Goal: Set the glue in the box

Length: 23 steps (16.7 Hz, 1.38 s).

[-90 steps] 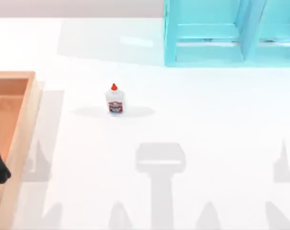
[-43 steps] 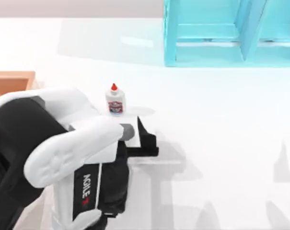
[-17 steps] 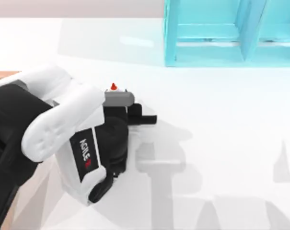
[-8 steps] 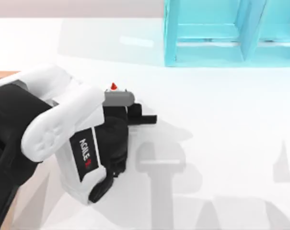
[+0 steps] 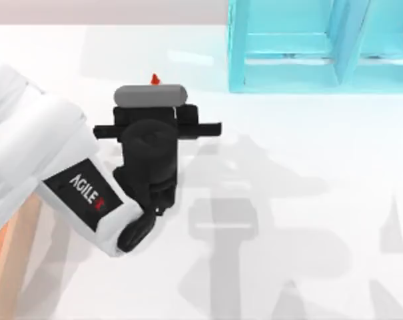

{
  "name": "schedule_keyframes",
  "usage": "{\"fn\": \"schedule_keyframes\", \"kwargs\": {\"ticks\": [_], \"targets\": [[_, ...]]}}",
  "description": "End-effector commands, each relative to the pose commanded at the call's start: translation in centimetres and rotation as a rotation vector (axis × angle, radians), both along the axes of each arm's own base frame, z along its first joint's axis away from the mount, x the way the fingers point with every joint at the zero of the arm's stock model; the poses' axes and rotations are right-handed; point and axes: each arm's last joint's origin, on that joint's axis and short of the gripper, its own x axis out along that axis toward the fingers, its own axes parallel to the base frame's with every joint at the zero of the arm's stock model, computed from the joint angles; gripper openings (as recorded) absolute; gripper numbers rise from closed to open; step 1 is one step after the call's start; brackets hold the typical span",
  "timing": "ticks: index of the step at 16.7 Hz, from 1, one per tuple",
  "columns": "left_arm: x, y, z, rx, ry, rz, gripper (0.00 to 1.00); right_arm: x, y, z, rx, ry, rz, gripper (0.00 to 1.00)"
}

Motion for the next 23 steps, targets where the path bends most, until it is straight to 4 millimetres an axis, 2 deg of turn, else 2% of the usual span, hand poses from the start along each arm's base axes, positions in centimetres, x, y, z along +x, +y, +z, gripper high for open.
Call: {"fn": "schedule_keyframes", "kwargs": {"ticks": [2,4,10,14,17,19,23], "targets": [[-0.2,0.1,1.6,0.005,0.006,-0.003,0.0,0.0,0.0,0.0,0.0,0.0,0.0,1.0],[-0.5,0.1,2.4,0.012,0.014,-0.006,0.0,0.0,0.0,0.0,0.0,0.0,0.0,1.0],[-0.3,0.1,2.5,0.019,0.013,-0.01,0.0,0.0,0.0,0.0,0.0,0.0,0.0,1.0],[1.9,1.1,3.6,0.148,0.036,-0.09,0.0,0.0,0.0,0.0,0.0,0.0,0.0,1.0],[4.9,3.0,5.0,0.331,0.067,-0.207,0.0,0.0,0.0,0.0,0.0,0.0,0.0,1.0],[7.1,5.0,6.1,0.475,0.09,-0.309,0.0,0.0,0.0,0.0,0.0,0.0,0.0,1.0],[10.7,11.0,8.3,0.751,0.128,-0.553,0.0,0.0,0.0,0.0,0.0,0.0,0.0,1.0]]}}
